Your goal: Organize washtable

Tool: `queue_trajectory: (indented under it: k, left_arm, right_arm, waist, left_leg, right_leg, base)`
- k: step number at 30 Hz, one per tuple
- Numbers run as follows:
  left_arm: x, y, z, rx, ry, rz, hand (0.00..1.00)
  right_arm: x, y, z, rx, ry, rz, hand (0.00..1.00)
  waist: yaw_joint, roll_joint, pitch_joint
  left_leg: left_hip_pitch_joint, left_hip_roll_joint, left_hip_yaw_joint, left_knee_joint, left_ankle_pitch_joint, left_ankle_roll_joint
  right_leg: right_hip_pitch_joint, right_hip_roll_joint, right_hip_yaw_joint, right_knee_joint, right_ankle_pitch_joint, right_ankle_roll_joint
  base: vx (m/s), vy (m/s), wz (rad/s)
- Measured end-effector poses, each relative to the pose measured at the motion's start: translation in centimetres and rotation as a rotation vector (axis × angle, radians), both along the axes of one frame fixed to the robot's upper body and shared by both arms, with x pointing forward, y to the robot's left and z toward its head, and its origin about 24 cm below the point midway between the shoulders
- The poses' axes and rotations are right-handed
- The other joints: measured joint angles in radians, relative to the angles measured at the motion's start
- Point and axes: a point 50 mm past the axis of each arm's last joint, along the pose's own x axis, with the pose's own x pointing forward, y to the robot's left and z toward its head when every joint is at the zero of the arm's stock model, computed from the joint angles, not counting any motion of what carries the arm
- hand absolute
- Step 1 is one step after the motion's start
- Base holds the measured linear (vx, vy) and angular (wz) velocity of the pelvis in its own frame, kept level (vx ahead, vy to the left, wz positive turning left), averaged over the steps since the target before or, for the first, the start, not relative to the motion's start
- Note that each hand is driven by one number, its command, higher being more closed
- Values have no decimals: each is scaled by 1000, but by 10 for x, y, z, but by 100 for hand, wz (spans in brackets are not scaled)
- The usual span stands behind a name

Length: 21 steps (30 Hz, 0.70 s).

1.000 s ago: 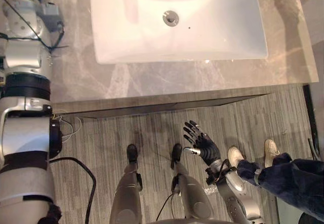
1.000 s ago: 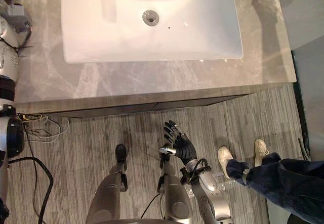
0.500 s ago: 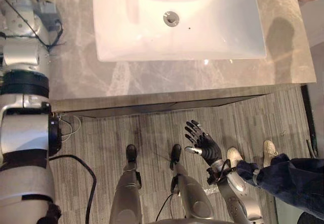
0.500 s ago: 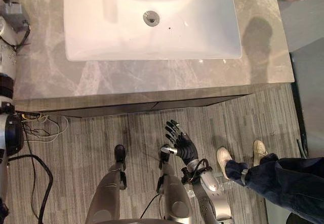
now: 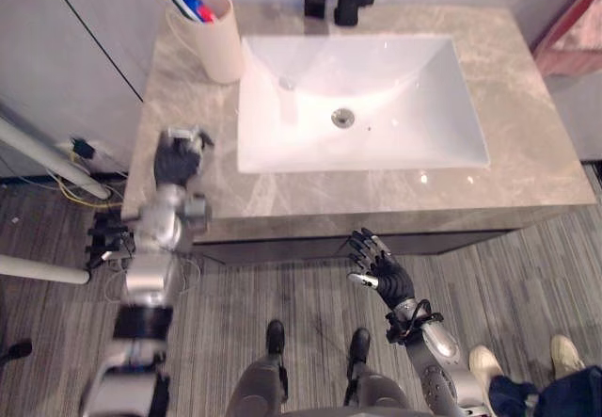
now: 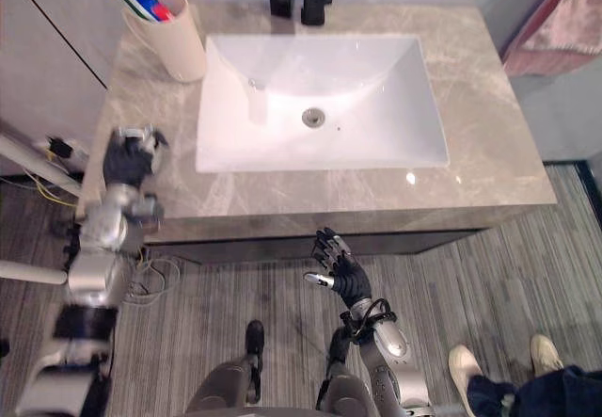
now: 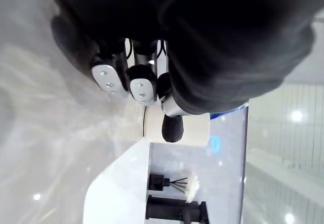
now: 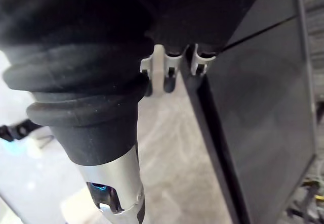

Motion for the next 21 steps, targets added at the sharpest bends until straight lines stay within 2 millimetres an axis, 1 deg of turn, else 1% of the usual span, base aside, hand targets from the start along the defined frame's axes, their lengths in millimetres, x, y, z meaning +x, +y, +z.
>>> queue_trajectory:
  k: [2,4,6,7,9,11,12,14,15,16,17,18,19,21]
  left_arm:
    - [-15,-3,-17,-61,41,5,100]
    - [-47,-1,-45,-165,122,44,100]
    - [-68,1,-67,-217,207,73,100]
    - [-87,-3,-85,-255,287,88,0]
    - [-103,-10,-100,-297,353,85,0]
    - [-124,-26,-119,-380,439,45,0]
    - [-128,-30,-124,-390,465,25,0]
    - [-139,-48,-150,-422,589,-57,0]
    - [-141,-52,-157,-428,624,-77,0]
    - [-145,-62,-171,-438,695,-116,0]
    - [-147,-67,-177,-441,727,-134,0]
    - [-153,-77,-193,-431,814,-180,0]
    - [-154,-78,-195,-426,827,-184,0]
    - [-162,-78,-207,-348,910,-202,0]
  right_arm:
    - [-5,-9,-4,-19,23,-42,0]
    - [-13,-25,-10,-60,54,-109,0]
    - [-20,-32,-16,-70,84,-162,0]
    - [-28,-39,-21,-87,116,-204,0]
    - [-38,-42,-31,-95,167,-226,0]
    - [-55,-46,-45,-114,244,-251,0]
    - [-60,-47,-48,-117,265,-257,0]
    - [-73,-43,-62,-125,339,-243,0]
    - [-76,-42,-67,-130,364,-235,0]
    - [-80,-39,-76,-138,405,-219,0]
    - [-82,-38,-79,-143,424,-213,0]
    - [-87,-37,-88,-175,464,-187,0]
    - [-87,-36,-88,-177,468,-180,0]
    - [-88,-34,-95,-236,496,-142,0]
  waist:
    - [7,9,-25]
    - [10,28,-62]
    - [8,35,-85]
    - [8,38,-95]
    - [10,35,-105]
    - [10,31,-114]
    - [10,30,-116]
    - [10,30,-120]
    - [10,30,-122]
    - [7,30,-122]
    - [7,30,-122]
    - [7,29,-123]
    - [7,29,-123]
    - [7,28,-123]
  left_leg:
    - [17,0,-2,-12,0,-1]
    - [61,0,-14,-46,5,-6]
    - [87,2,-16,-74,14,-11]
    - [107,4,-20,-92,20,-13]
    - [114,5,-25,-99,22,-15]
    - [120,4,-32,-103,22,-15]
    - [122,4,-32,-104,22,-15]
    - [123,4,-33,-103,25,-11]
    - [123,4,-33,-103,25,-11]
    - [127,4,-36,-103,25,-11]
    - [129,4,-36,-103,25,-11]
    - [130,5,-36,-103,25,-11]
    - [130,5,-36,-103,25,-11]
    - [131,5,-36,-101,25,-12]
  right_leg:
    - [8,-1,-1,15,-15,4]
    - [28,-2,-15,32,-41,7]
    - [40,-2,-21,38,-57,3]
    - [50,0,-25,46,-65,9]
    - [56,2,-27,46,-67,12]
    - [66,1,-36,45,-67,14]
    - [68,1,-37,45,-68,14]
    - [72,1,-39,44,-69,15]
    - [76,1,-40,44,-69,15]
    - [83,2,-43,41,-69,15]
    - [85,2,-43,41,-69,15]
    - [85,2,-43,42,-69,16]
    - [85,2,-43,42,-69,16]
    - [84,2,-43,43,-69,16]
  base:
    - [35,-17,5]
    - [20,-12,14]
    - [30,-17,6]
    - [42,-26,7]
    - [28,-16,8]
    - [44,-6,9]
    - [55,-4,5]
    - [41,-4,1]
    - [35,-7,3]
    - [21,-6,3]
    - [0,0,0]
    - [0,0,0]
    - [0,0,0]
    - [-16,1,0]
